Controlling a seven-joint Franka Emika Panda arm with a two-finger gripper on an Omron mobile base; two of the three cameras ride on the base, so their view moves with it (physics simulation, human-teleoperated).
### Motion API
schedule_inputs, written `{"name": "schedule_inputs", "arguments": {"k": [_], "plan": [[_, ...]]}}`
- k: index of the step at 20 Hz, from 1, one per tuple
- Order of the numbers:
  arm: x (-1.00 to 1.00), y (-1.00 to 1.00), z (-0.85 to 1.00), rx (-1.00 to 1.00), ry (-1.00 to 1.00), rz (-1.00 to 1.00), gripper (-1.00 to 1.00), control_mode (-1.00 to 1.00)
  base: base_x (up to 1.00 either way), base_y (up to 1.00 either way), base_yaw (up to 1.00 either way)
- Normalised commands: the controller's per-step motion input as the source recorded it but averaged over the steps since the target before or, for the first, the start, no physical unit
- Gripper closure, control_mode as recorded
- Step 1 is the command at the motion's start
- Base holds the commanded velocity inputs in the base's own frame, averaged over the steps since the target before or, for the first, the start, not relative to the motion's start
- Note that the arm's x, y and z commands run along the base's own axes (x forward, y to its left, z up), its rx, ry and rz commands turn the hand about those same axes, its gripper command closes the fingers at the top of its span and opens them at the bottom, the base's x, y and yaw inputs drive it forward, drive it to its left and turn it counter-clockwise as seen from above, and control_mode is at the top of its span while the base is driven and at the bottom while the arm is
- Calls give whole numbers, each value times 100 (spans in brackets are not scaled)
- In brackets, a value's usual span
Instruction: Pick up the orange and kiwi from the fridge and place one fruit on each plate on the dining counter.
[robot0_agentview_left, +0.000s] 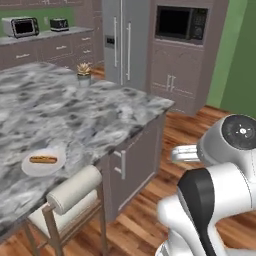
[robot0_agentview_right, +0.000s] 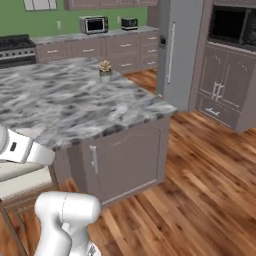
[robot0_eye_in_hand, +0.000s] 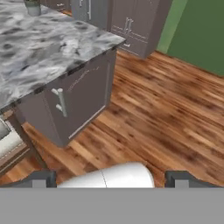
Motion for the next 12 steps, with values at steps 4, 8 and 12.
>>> {"name": "schedule_inputs", "arguments": {"k": [4,8,12], "plan": [[0,0,0,0,0,0,-100,100,60,-100,-10],[0,0,0,0,0,0,-100,100,79,-100,6],[0,0,0,0,0,0,-100,100,79,-100,12]]}}
